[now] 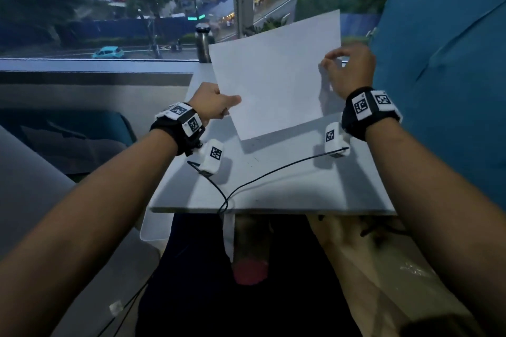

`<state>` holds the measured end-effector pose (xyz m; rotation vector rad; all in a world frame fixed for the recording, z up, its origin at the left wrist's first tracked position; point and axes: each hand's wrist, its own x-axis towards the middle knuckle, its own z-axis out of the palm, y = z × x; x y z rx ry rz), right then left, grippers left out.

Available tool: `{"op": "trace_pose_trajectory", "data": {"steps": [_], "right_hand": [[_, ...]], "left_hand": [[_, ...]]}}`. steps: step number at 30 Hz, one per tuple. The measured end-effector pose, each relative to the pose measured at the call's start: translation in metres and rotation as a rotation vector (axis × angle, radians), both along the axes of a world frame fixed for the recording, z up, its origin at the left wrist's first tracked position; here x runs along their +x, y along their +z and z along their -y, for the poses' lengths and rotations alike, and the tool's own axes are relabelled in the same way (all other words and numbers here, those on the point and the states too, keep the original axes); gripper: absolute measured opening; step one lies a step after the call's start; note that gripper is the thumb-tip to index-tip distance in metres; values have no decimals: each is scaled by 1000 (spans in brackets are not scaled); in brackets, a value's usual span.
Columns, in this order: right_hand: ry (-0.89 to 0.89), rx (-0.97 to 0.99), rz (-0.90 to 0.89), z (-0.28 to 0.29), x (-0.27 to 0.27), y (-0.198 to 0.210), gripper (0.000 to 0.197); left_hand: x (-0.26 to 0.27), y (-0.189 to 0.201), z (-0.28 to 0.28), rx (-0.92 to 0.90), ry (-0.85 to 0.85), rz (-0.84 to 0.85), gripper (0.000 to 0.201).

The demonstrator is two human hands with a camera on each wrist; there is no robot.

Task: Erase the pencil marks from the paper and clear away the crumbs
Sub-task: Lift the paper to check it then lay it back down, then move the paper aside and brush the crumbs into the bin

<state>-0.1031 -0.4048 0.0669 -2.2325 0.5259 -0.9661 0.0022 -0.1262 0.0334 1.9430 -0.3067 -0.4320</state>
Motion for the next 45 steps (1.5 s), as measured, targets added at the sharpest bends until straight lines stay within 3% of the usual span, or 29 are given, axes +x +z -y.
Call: {"op": "trace_pose_trajectory", "data": {"steps": [4,7,12,15,19,22,23,25,27,30,32,35,37,42,45], "right_hand": [[-94,-138,-53,4,-17,-1,7],[-70,-181,-118,-6,-28,-7,2],[72,-66,-652,-12,-38,-49,23],[66,-37,-887,-3,-46,-78,21],[75,-71,-1051,13,-64,-98,15],[73,-91,-1045,21,-76,-97,10],[79,-92,-1049,23,-79,-97,8],[85,-100,-1062,26,-85,-94,4],[61,-128,-1063,27,-87,-96,23],[67,-97,-990,18,-89,-100,56],[108,-75,-996,13,-92,-104,66],[114,-76,-1074,13,-98,-108,75],[87,-48,-1072,15,-100,-108,78],[70,-7,-1063,19,-95,-106,74],[80,-2,-1071,20,-93,-108,75]], "left_hand": [[-32,-4,39,-114,24,-147,14],[-64,-11,68,-175,-57,-333,16],[-118,-20,113,-184,-233,-434,13],[-136,-34,132,-111,-353,-567,9],[-127,-52,138,-56,-285,-421,38],[-104,-62,134,74,-171,-256,104],[-99,-64,133,141,-184,-188,107],[-96,-68,132,276,-270,-28,89],[-100,-72,135,389,-376,115,66],[-111,-75,146,392,-507,186,33],[-116,-75,154,423,-574,242,24],[-119,-76,165,533,-602,353,63],[-115,-81,168,614,-604,407,77],[-110,-89,164,829,-888,486,86],[-101,-99,145,845,-1004,477,89]]}}
